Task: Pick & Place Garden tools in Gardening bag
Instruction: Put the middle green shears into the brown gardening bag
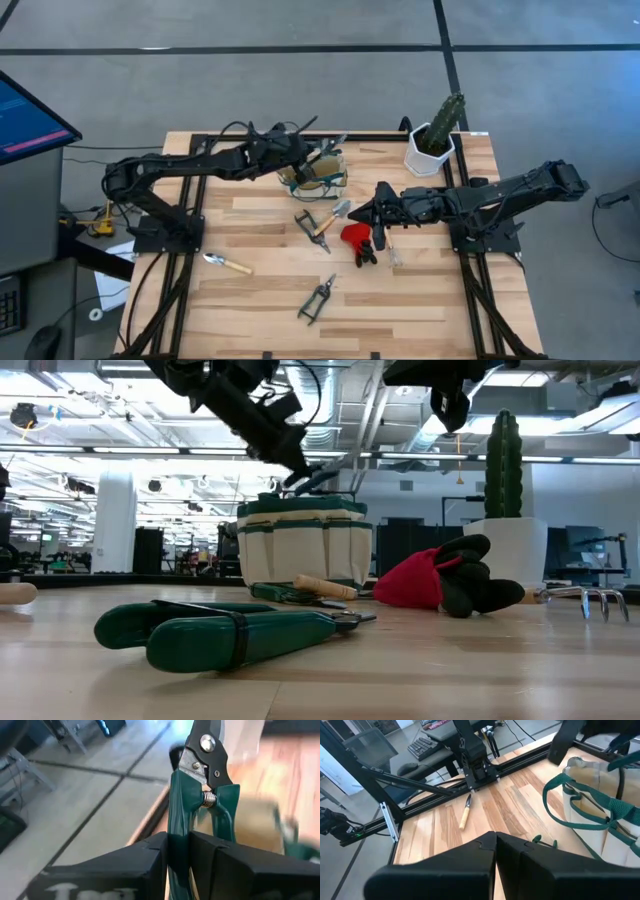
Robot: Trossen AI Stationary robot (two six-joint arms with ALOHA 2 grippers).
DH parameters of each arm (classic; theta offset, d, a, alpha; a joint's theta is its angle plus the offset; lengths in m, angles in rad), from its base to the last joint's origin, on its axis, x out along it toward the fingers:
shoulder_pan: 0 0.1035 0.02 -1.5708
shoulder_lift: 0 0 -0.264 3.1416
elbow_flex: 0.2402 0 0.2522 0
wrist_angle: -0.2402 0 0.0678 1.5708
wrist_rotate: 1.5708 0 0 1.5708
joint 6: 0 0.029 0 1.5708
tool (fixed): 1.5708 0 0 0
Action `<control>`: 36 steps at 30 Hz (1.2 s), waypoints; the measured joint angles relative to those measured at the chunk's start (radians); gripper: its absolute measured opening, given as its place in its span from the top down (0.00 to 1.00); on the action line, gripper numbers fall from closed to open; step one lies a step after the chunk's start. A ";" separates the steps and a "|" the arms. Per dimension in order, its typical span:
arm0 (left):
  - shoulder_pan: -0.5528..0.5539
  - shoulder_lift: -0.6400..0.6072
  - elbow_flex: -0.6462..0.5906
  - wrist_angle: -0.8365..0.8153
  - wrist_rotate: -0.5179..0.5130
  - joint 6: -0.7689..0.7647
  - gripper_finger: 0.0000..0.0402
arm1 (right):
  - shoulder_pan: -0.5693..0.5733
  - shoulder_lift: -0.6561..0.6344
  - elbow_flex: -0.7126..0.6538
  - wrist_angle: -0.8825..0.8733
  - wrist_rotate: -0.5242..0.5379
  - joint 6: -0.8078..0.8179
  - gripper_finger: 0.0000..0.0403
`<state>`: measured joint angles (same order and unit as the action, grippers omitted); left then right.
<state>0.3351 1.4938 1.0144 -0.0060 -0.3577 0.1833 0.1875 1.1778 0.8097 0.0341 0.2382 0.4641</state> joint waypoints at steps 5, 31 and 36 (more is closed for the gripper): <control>-0.003 -0.037 -0.068 -0.034 0.007 0.017 0.91 | -0.007 0.000 0.000 -0.004 0.003 0.000 1.00; -0.048 -0.049 -0.148 -0.037 0.037 0.001 0.90 | -0.007 0.000 0.000 -0.005 0.025 0.008 1.00; -0.048 -0.049 -0.148 -0.038 0.042 -0.005 0.88 | -0.006 0.000 0.000 -0.005 0.025 0.008 1.00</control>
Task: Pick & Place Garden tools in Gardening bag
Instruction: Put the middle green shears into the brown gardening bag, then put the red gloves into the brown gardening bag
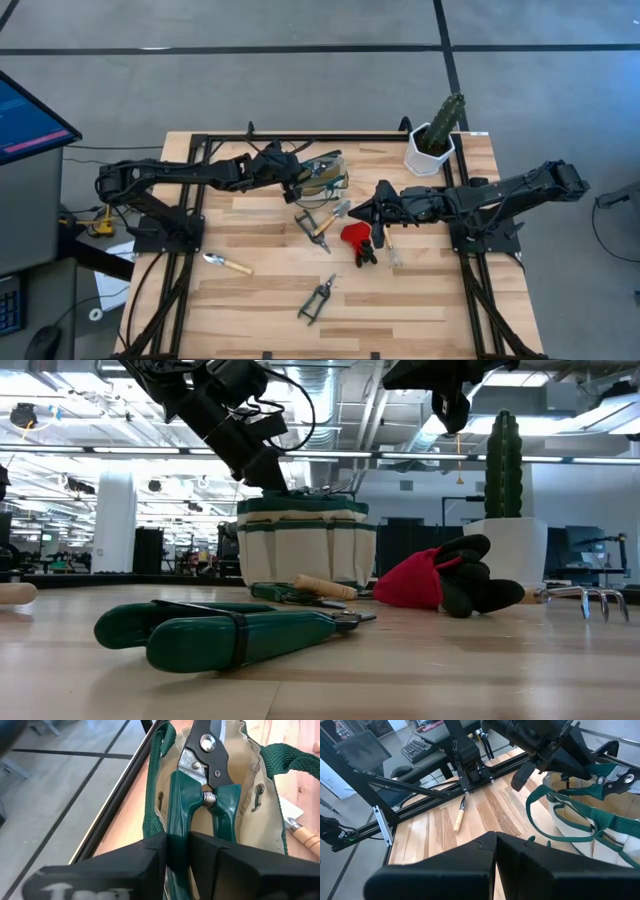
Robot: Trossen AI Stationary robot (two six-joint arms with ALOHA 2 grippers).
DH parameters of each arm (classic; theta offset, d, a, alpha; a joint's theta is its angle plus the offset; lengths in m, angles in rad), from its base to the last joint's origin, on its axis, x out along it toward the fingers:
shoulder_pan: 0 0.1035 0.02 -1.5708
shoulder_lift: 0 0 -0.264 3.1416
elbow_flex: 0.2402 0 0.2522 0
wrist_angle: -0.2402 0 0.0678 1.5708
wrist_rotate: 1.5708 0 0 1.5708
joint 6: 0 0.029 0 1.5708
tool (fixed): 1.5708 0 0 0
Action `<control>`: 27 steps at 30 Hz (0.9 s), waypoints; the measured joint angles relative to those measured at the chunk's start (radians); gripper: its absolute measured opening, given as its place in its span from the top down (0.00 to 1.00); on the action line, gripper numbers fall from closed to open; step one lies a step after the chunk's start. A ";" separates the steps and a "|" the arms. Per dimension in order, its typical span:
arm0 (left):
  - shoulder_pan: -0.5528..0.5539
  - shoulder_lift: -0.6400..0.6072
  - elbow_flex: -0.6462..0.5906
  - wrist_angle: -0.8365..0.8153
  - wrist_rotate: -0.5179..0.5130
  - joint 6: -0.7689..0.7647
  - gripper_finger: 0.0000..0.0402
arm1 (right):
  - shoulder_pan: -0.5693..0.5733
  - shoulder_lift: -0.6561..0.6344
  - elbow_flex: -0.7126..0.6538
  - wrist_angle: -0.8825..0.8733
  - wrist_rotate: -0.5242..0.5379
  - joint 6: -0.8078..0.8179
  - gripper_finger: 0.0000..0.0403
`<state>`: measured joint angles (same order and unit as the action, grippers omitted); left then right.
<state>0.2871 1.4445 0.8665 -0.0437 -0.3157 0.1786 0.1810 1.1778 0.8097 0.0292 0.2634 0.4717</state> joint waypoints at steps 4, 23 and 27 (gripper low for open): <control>0.000 0.000 0.000 0.000 0.000 -0.008 0.87 | 0.001 0.000 0.000 0.000 0.000 0.000 1.00; 0.000 0.003 0.001 -0.004 0.000 -0.089 0.72 | 0.002 0.000 0.000 -0.003 0.000 0.000 1.00; 0.000 0.003 0.001 -0.006 0.000 -0.090 0.68 | 0.002 0.000 0.000 -0.004 0.000 0.000 1.00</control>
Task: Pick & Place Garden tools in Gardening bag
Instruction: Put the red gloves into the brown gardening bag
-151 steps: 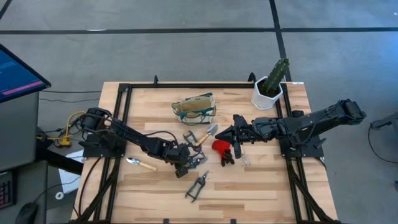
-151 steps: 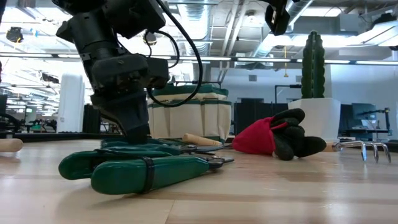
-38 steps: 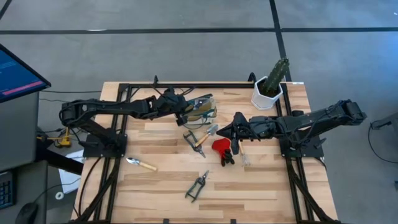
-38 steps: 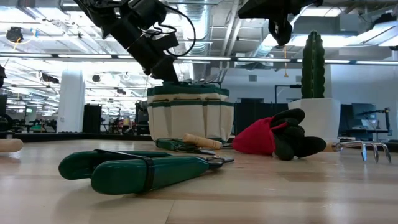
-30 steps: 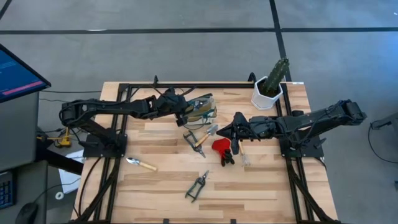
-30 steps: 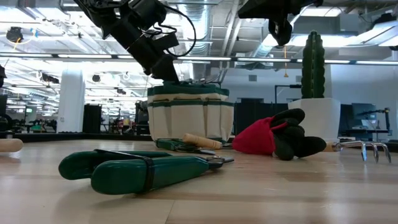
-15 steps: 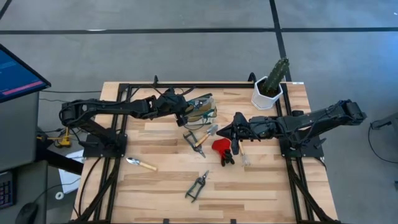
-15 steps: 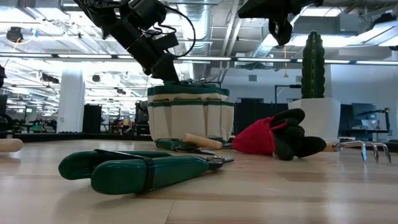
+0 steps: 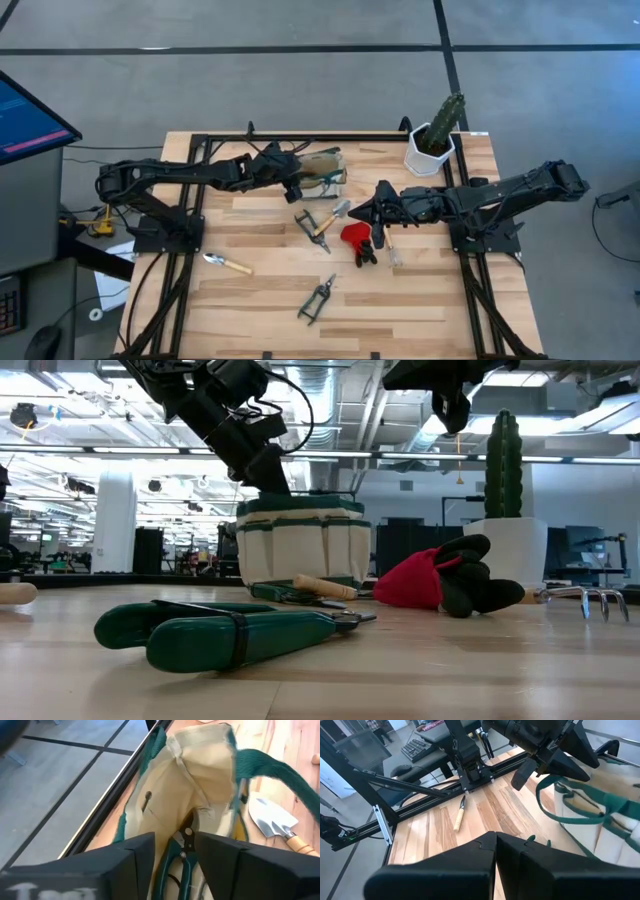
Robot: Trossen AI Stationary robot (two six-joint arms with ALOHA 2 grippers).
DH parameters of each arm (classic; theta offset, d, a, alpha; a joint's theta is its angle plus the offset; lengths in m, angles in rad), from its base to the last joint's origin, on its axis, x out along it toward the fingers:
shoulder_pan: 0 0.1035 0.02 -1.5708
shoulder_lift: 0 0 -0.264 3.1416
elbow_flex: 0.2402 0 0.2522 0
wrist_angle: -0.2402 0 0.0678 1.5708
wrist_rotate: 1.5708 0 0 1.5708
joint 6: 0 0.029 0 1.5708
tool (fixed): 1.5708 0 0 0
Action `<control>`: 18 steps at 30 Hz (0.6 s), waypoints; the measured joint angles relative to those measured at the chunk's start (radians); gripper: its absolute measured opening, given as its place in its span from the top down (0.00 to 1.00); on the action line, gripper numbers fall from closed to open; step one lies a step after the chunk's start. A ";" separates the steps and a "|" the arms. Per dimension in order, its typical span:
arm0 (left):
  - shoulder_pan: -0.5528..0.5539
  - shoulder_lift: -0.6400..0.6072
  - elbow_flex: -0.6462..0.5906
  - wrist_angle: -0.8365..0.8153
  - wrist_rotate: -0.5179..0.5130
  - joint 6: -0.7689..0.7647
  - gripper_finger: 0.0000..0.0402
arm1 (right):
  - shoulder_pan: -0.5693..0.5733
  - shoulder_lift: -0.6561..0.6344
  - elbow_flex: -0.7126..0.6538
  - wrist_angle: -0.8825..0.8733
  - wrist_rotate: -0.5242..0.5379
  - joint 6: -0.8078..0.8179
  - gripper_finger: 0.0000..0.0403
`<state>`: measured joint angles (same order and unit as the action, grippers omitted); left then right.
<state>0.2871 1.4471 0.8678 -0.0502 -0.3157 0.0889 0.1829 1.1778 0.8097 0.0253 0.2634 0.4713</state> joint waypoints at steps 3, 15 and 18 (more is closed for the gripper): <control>0.000 0.000 0.000 0.002 0.000 0.000 0.71 | 0.000 0.000 0.000 -0.006 0.000 0.000 1.00; -0.021 -0.030 0.000 0.021 0.010 -0.045 0.99 | 0.000 0.000 0.000 -0.022 0.000 -0.001 1.00; -0.021 -0.085 0.001 0.031 0.010 -0.045 1.00 | 0.000 0.000 0.000 -0.022 0.000 -0.011 1.00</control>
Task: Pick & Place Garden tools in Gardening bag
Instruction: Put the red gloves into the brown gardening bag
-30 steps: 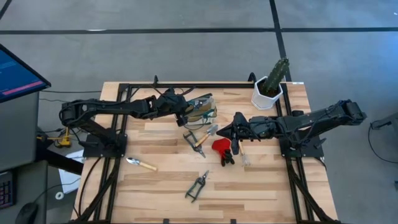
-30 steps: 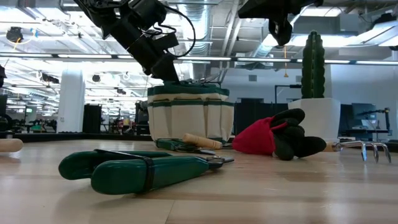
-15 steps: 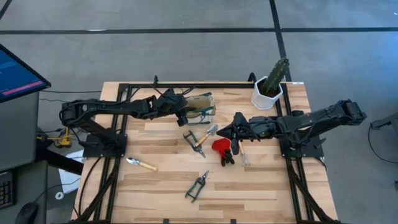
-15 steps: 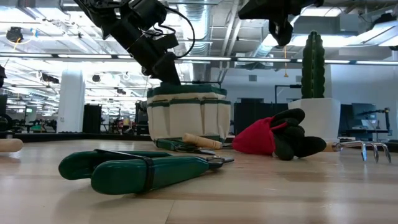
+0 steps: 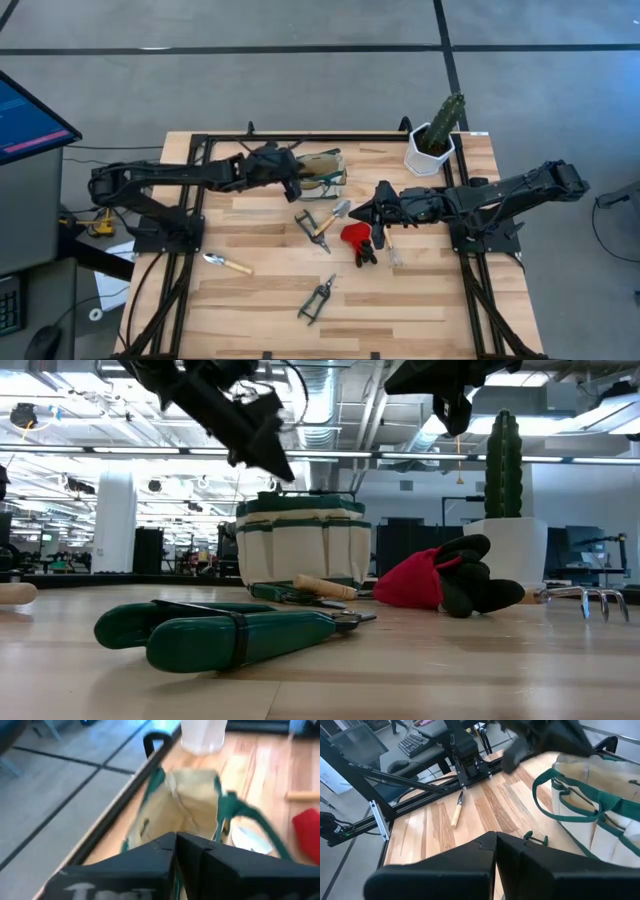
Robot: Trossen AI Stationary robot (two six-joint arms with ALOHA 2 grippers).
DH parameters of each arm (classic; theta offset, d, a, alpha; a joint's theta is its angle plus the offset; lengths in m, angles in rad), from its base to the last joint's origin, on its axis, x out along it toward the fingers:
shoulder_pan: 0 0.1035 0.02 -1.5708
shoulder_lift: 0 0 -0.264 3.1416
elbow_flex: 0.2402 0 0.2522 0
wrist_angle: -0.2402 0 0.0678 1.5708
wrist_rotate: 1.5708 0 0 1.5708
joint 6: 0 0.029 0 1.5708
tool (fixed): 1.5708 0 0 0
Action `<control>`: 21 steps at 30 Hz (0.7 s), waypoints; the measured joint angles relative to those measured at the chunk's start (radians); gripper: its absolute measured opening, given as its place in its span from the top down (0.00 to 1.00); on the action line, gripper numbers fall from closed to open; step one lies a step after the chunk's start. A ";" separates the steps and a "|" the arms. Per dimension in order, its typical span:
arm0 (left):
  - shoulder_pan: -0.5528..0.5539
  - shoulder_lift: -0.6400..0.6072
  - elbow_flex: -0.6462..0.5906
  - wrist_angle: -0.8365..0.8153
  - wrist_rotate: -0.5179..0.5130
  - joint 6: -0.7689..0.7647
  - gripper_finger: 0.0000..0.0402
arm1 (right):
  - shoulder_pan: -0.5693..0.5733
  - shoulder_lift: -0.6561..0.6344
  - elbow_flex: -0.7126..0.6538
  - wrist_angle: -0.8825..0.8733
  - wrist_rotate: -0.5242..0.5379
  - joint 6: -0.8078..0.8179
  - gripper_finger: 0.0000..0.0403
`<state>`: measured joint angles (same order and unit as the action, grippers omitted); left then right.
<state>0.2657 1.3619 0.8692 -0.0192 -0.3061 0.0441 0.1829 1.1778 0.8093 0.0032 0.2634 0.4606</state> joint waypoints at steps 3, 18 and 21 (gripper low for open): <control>-0.001 -0.080 -0.001 0.002 0.001 0.001 1.00 | 0.000 0.000 0.000 0.000 0.000 0.000 1.00; -0.180 -0.427 -0.001 -0.117 0.060 -0.071 1.00 | 0.000 0.000 0.000 0.002 0.000 0.000 1.00; -0.224 -0.452 -0.001 -0.171 0.127 -0.164 1.00 | 0.000 0.000 0.000 0.002 0.000 0.000 1.00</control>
<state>0.0414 0.9103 0.8684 -0.1900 -0.1790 -0.1200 0.1825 1.1778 0.8093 0.0050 0.2633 0.4606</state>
